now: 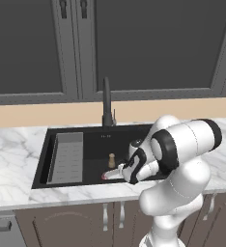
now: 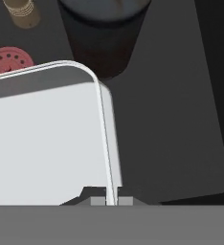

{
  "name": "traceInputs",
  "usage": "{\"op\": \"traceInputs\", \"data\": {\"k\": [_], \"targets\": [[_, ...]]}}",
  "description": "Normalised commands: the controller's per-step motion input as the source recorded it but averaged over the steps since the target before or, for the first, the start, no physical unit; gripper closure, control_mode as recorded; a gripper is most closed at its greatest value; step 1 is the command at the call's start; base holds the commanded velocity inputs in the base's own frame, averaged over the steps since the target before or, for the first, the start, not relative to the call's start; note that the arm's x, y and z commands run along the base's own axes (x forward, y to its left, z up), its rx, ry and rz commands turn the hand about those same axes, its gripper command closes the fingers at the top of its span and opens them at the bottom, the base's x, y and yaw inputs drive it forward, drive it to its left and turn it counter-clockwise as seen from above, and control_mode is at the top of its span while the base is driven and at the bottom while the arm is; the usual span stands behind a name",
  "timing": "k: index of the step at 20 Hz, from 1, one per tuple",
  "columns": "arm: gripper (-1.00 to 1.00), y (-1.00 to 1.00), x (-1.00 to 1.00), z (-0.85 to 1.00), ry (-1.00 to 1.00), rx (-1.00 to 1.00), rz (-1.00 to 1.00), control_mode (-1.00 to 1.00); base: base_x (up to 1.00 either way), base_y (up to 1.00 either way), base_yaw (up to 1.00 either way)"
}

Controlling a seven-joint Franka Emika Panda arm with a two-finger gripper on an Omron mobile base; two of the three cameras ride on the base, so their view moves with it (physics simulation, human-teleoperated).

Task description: Pick the jug and tupperware and place them in the sink. Then turn on the water.

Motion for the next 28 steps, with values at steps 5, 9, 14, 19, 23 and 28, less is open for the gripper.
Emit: {"op": "traceInputs", "data": {"k": [5, 9, 14, 19, 23, 28], "targets": [[1.0, 0.0, 0.0, -0.25, 0.0, 0.0, 0.0, -1.0, 0.0, 0.0, 0.0], [1.0, 0.0, 0.0, -0.16, 0.0, 0.0, 0.0, -1.0, 0.0, 0.0, 0.0], [1.0, 0.0, 0.0, 0.0, 0.0, 0.0, 0.0, -1.0, 0.0, 0.0, 0.0], [-1.0, 0.0, 0.0, 0.0, 0.0, 0.0, 0.0, -1.0, 0.0, 0.0, 0.0], [-1.0, 0.0, 0.0, 0.0, 0.0, 0.0, 0.0, -1.0, 0.0, 0.0, 0.0], [-1.0, 0.0, 0.0, 0.01, 0.0, 0.0, 0.0, -1.0, 0.0, 0.0, 0.0]]}}
